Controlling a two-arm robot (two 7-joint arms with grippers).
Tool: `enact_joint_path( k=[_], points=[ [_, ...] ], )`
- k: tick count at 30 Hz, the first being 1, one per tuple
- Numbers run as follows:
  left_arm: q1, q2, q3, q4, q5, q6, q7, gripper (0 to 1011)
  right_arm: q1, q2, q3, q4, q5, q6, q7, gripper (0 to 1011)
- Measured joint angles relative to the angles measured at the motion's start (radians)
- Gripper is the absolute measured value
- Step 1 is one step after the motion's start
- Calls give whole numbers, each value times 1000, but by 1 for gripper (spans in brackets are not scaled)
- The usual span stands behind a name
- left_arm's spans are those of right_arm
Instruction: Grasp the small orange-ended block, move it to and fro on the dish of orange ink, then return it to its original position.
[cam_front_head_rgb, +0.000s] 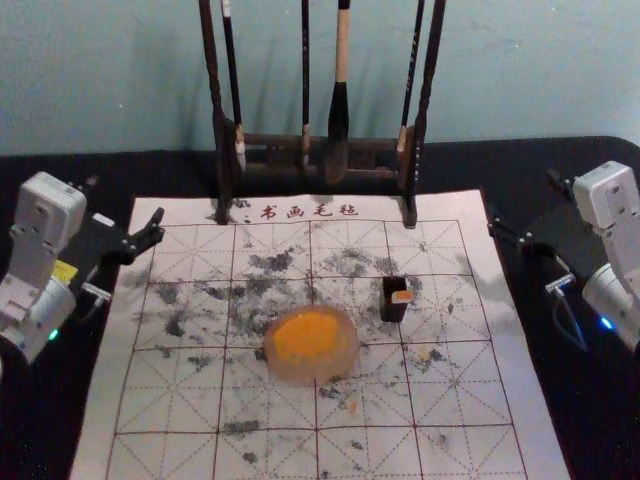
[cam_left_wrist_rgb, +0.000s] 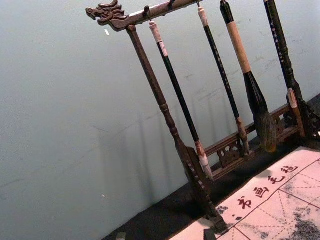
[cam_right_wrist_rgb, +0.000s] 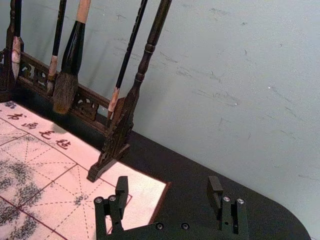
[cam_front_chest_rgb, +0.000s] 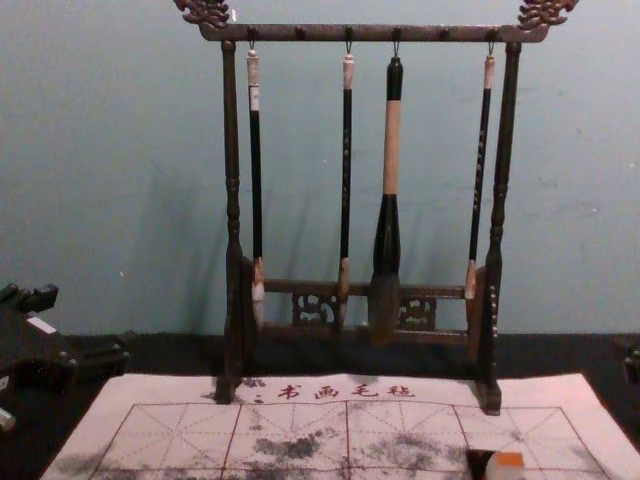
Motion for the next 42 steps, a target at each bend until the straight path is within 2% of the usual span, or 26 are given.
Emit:
enact_joint_path(
  k=[42],
  points=[
    [0, 0, 0, 0, 0, 0, 0, 1001, 0, 0, 0, 0, 0, 0, -1, 1003]
  ],
)
